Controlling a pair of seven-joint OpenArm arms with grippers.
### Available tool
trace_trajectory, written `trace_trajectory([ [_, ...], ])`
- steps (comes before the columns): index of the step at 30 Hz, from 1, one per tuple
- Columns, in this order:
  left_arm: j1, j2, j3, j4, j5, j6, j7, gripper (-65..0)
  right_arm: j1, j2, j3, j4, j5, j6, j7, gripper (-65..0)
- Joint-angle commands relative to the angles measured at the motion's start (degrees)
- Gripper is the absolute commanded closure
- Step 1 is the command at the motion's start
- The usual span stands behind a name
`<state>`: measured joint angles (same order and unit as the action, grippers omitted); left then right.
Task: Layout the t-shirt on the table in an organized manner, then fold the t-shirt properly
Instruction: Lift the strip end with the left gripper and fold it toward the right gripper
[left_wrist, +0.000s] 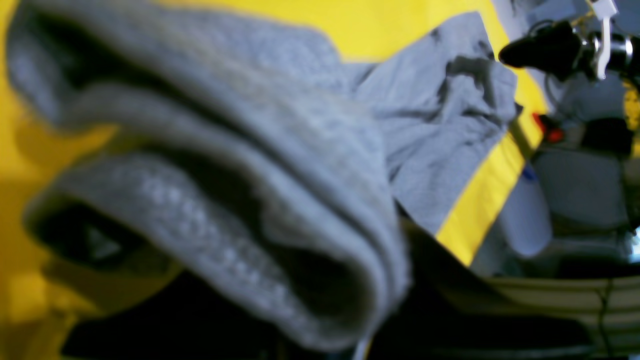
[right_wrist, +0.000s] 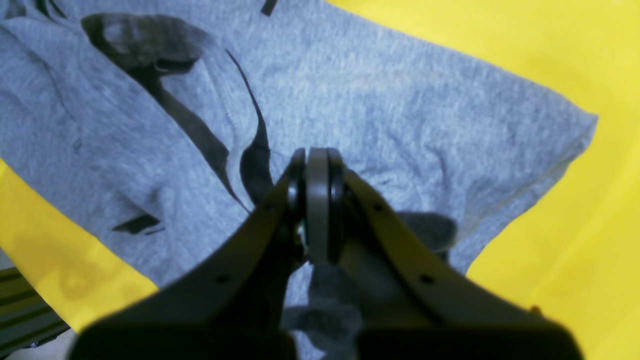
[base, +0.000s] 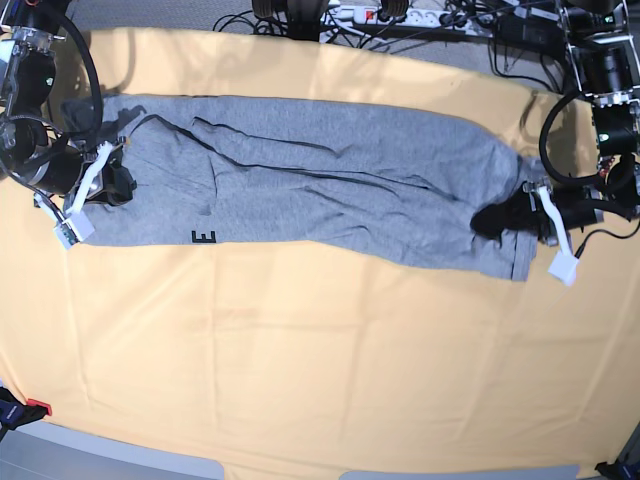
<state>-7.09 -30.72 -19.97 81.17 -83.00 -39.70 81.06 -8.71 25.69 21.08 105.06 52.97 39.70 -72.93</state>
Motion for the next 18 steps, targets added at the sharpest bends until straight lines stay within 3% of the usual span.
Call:
trace_trajectory([
  [1,-0.90,-0.17,-0.52,3.56,-2.00,-0.30,-1.06,0.0,0.76,1.11,0.35,0.87,1.03,0.30,0.85,0.0],
  [7,1.92,4.94,-0.02,13.86,-2.00,-0.30,-1.06,0.0,0.74,0.98,0.35,0.87,0.81,0.30,0.79,0.0],
  [16,2.32,14.45,8.61,14.08,-2.00,-0.30,-1.06,0.0,0.63,0.98,0.35,0.87,0.85,0.30,0.63,0.0],
  [18,2.29,16.44,10.71,14.08,0.52,-0.30,-1.06,0.0,0.63,0.98,0.35,0.87,0.83,0.30,0.59,0.0],
])
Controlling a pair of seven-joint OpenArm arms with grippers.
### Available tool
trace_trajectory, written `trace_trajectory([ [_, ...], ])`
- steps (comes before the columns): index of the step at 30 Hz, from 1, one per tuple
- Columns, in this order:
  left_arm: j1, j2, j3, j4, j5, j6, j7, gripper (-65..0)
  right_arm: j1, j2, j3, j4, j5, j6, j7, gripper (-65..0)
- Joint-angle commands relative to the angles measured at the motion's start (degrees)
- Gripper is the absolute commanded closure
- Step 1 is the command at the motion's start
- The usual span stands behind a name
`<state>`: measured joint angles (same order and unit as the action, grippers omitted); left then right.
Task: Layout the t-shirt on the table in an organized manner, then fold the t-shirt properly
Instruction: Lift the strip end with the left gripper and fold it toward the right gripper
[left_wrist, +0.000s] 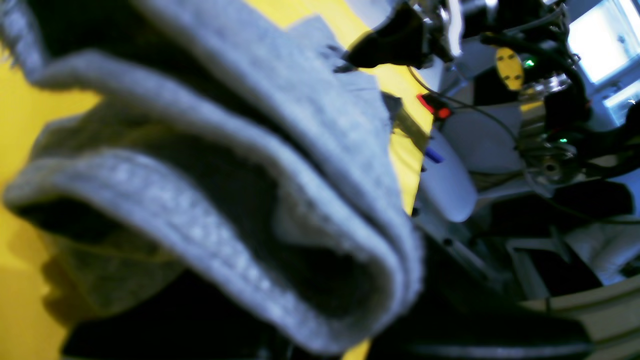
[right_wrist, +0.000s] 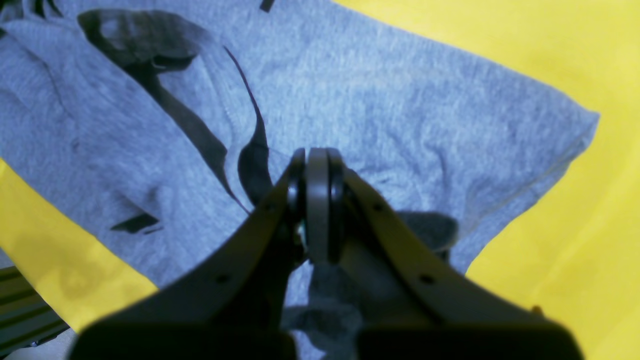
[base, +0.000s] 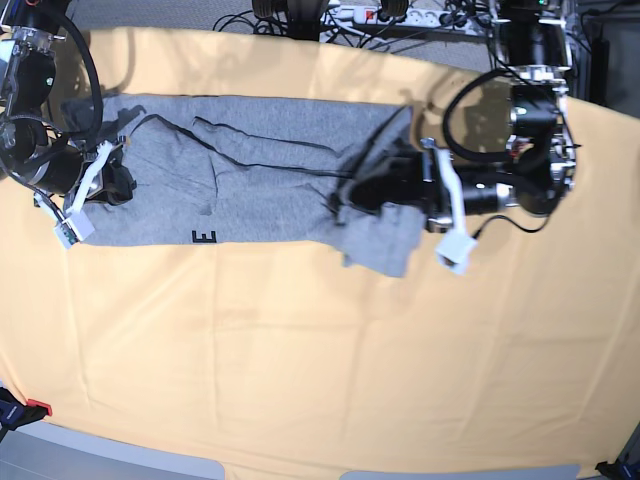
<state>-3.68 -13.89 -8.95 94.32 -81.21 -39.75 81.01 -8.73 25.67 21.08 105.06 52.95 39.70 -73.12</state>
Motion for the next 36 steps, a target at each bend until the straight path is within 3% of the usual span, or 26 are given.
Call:
trace_trajectory([
  [1,-1.11,0.59,0.55,0.92,1.14,-0.25,-1.01,0.0,0.68,1.01,0.35,0.87,0.85,0.30,0.57,0.0],
  [7,-1.09,7.19,3.37,0.85,17.75,-0.25,-8.90,0.0,0.66,1.01,0.35,0.87,0.87,0.30,0.20,0.0],
  [14,-1.88,11.93,3.69,0.76,18.69,-0.25,-9.27,0.0,0.68,1.01,0.35,0.87,0.87,0.30,-0.22,0.0],
  [21,-2.23,14.10,3.69,0.76,22.21,-0.25,-12.41,0.0,0.68,1.01,0.35,0.87,0.87,0.30,-0.24,0.0],
  [22,-2.23,14.10,3.69,0.76,21.53,-0.25,-12.28,-4.1,0.68,1.01,0.35,0.87,0.87,0.30,-0.24,0.0],
  [26,-2.23,14.05,3.69,0.76,18.16,-0.25,-11.58,-43.2,0.68,1.01,0.35,0.87,0.87,0.30,-0.44,0.0],
  [27,-2.23,14.05,3.69,0.76,17.68,-0.25,-11.58,-49.7,0.68,1.01,0.35,0.87,0.87,0.30,-0.50,0.0],
  [32,-2.21,14.03,3.69,0.76,17.14,-0.25,-11.50,-49.4,0.68,1.01,0.35,0.87,0.87,0.30,-0.46,0.0],
  [36,-2.23,14.03,3.69,0.79,11.19,-0.25,-6.93,-49.4,0.68,1.01,0.35,0.87,0.87,0.30,-0.48,0.0],
])
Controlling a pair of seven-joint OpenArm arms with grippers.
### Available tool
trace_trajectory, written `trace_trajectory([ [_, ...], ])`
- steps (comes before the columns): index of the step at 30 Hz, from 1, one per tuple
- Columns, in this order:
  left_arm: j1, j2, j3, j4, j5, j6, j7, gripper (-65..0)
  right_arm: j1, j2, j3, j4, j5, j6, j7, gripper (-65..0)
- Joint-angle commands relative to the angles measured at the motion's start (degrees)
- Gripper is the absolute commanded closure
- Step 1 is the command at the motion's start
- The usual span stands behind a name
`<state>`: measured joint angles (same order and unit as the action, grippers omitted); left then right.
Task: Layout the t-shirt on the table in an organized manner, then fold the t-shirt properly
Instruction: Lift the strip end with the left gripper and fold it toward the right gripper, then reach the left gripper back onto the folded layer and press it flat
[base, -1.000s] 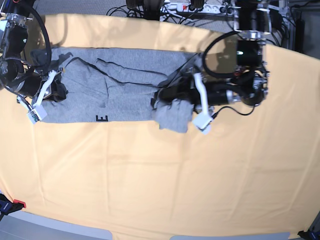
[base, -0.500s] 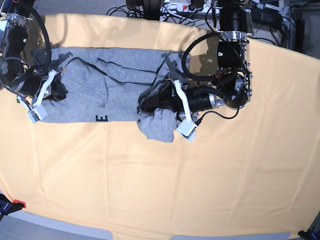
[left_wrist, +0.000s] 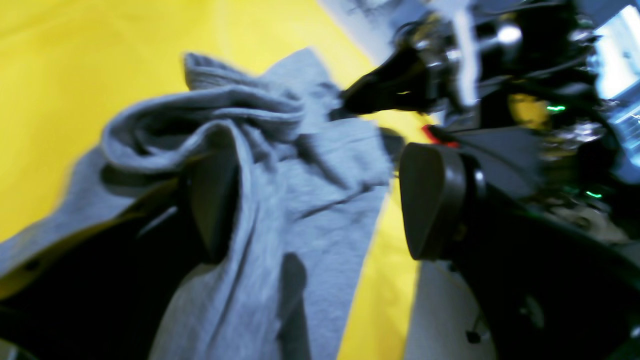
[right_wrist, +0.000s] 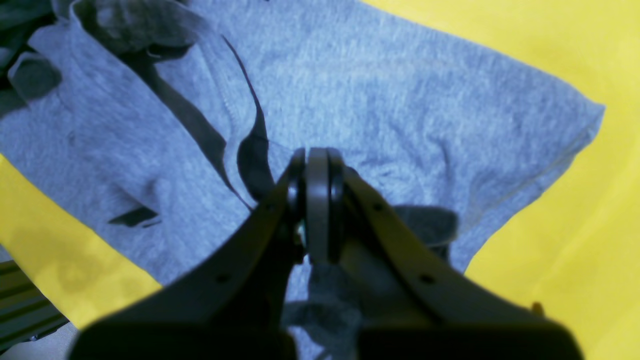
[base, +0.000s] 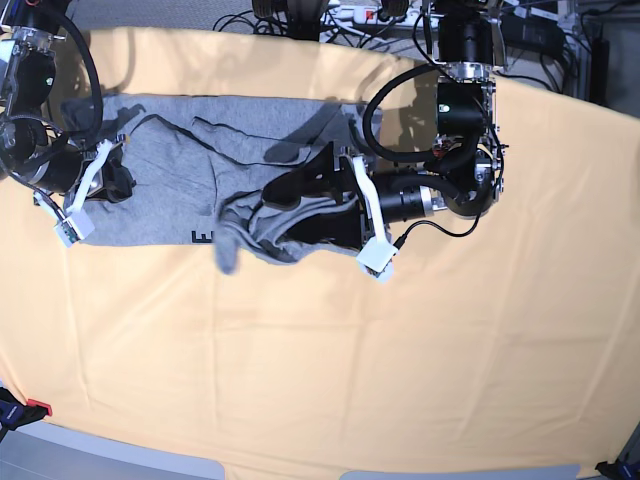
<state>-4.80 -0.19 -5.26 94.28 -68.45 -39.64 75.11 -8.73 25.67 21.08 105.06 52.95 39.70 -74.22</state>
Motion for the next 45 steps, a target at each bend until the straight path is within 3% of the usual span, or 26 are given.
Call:
trace_trajectory([
  [1,-1.11,0.33,0.00,0.83,-2.60,-0.36,0.20,-49.4,0.68,1.01,0.35,0.87,0.87,0.30,0.61,0.0],
  [4,-1.14,0.31,-0.09,0.87,-3.02,-0.36,1.36,-48.1,0.68,1.01,0.35,0.87,0.87,0.30,0.61,0.0],
  [5,-1.31,0.31,-0.22,0.87,-2.99,-0.36,1.25,-44.4,0.70,1.01,0.35,0.87,0.87,0.30,0.63,0.0],
  [6,-1.64,0.33,-0.52,0.87,-2.97,-0.36,1.27,-36.8,0.70,1.01,0.35,0.87,0.87,0.30,0.61,0.0],
  [9,-2.67,0.33,-1.57,0.87,-2.80,-0.36,1.33,0.0,0.68,1.01,0.35,0.87,0.87,0.30,0.61,0.0],
  [13,-3.02,0.35,-1.84,0.87,-3.30,-0.36,1.84,0.0,0.68,1.01,0.35,0.87,0.87,0.30,0.59,0.0],
  [19,-3.02,0.33,1.40,0.87,-12.48,-0.36,4.89,0.0,0.70,1.01,0.35,0.87,0.87,0.30,0.63,0.0],
  [23,-3.08,0.33,3.02,0.87,-12.85,-0.36,4.89,0.0,0.68,1.01,0.35,0.87,0.87,0.30,0.59,0.0],
  [26,-4.46,-0.26,-0.09,1.66,-12.28,-0.36,4.89,0.0,0.68,1.01,0.35,0.87,0.85,0.30,0.50,0.0],
  [32,-6.34,-4.48,-14.56,4.11,-7.32,-0.36,4.89,0.0,0.68,1.01,0.35,0.87,0.87,0.30,0.39,0.0],
  [35,-4.72,-6.99,-17.94,4.09,-0.85,-0.36,3.78,0.0,0.70,1.01,0.35,0.87,0.87,0.30,0.44,0.0],
  [40,-1.27,-9.35,-16.04,4.07,10.95,0.33,-2.27,0.0,0.68,1.01,0.35,0.87,1.33,0.30,0.46,0.0],
  [45,0.63,-9.66,-8.85,4.07,16.13,0.46,-3.21,0.0,0.70,1.01,0.35,0.87,1.31,0.30,0.44,0.0],
])
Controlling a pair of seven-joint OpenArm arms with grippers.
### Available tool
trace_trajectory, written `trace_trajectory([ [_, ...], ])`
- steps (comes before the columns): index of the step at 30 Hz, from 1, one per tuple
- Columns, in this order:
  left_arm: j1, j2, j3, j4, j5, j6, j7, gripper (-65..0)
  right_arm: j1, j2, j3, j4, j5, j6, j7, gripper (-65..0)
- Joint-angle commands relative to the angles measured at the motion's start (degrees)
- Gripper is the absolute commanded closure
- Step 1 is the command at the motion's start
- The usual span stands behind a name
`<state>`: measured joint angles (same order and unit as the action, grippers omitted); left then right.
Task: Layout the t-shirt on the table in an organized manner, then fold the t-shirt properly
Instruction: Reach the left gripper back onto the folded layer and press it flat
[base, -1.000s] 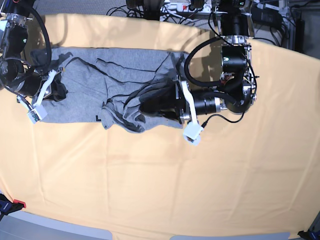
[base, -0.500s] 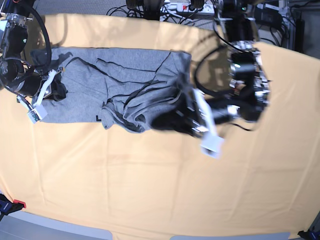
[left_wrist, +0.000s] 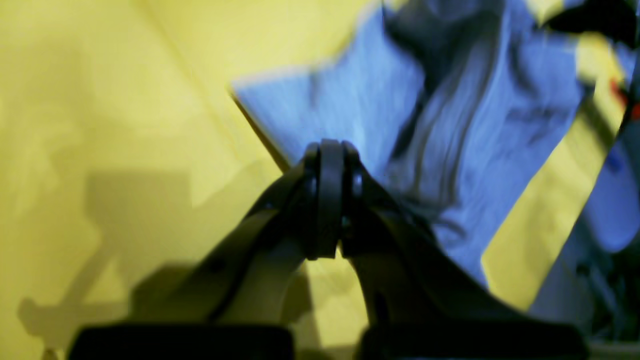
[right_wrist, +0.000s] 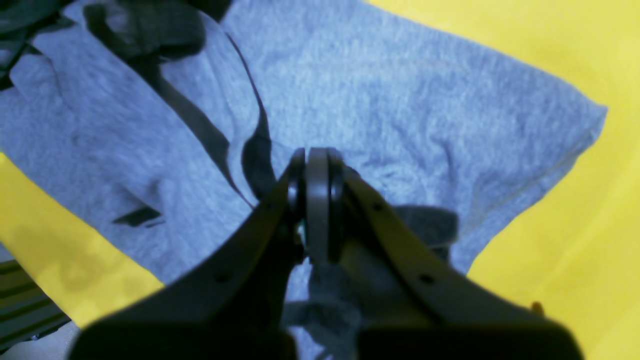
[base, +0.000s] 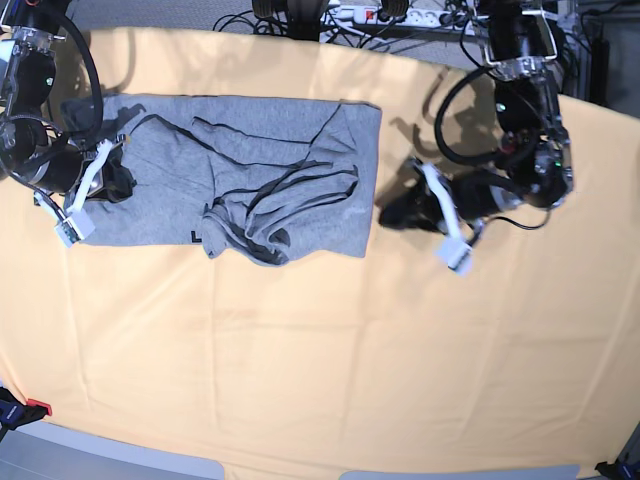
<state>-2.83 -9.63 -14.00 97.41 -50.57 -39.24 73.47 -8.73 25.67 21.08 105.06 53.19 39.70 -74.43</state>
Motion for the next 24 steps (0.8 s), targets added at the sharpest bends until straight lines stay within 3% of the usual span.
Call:
trace_trajectory([
  [1,-1.33,-0.22,1.70,0.94,-0.81,0.07,-1.97,0.0,0.70,1.01,0.35,0.87,1.07,0.30,0.68,0.0],
  [6,-1.33,-0.20,10.14,0.94,7.67,0.15,-7.19,0.0,0.68,1.01,0.35,0.87,1.05,0.30,0.63,0.0],
  [8,-1.31,-0.17,12.76,0.94,7.82,0.55,-7.19,0.0,0.68,1.01,0.35,0.87,1.05,0.30,0.63,0.0],
  [11,-1.33,-0.17,16.48,0.94,4.07,-0.37,-5.77,0.0,0.70,1.01,0.35,0.87,1.05,0.30,0.63,0.0],
  [17,-1.31,0.11,22.10,0.94,-10.21,-0.76,-0.33,0.0,0.68,1.01,0.35,0.87,1.03,0.30,0.63,0.0],
  [24,-2.01,0.09,24.94,0.96,-11.47,-0.76,0.35,0.0,1.01,1.01,0.35,0.87,1.05,0.30,0.90,0.0],
])
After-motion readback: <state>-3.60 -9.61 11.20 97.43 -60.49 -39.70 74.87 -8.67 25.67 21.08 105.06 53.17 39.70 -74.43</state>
